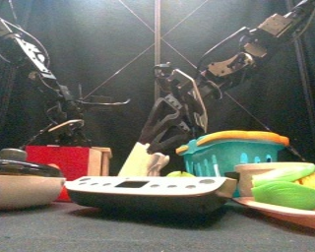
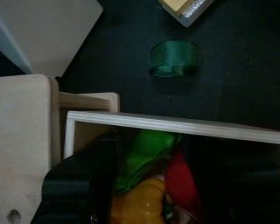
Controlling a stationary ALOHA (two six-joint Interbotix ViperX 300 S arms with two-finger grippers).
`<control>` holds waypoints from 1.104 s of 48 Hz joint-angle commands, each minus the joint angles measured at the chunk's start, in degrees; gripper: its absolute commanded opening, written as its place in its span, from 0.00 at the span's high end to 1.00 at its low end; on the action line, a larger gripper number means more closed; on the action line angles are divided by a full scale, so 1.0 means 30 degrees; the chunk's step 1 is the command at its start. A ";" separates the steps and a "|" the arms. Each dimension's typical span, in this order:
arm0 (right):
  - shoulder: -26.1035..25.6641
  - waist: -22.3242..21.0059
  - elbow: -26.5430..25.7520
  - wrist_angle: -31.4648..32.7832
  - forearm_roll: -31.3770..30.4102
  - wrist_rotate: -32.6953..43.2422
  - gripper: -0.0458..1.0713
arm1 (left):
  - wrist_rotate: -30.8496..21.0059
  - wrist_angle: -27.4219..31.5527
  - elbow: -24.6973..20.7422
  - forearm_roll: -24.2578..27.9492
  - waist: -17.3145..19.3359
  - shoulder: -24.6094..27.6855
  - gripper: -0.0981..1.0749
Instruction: Grab pea
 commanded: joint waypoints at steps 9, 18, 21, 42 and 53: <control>-0.0410 -0.0029 -0.0322 -0.0146 0.0029 -0.0029 0.24 | 0.0059 0.0059 -0.0176 -0.0850 0.0293 0.0703 0.20; -0.0410 -0.0029 -0.0322 -0.0176 0.0029 -0.0029 0.24 | 0.0059 0.0059 -0.0176 -0.0938 0.0352 0.0791 0.32; -0.0410 -0.0029 -0.0352 -0.0146 0.0029 -0.0029 0.24 | 0.0000 0.0117 -0.0234 -0.0938 0.0381 0.0762 0.36; -0.0439 0.0029 -0.0410 0.0000 0.0146 -0.0029 0.24 | 0.0059 0.2344 -0.0791 -0.0908 0.0264 -0.3018 0.41; -0.0439 0.0029 -0.0439 -0.0029 0.0146 -0.0029 0.24 | 0.0059 0.2637 -0.0586 -0.0879 0.0176 -0.4600 0.41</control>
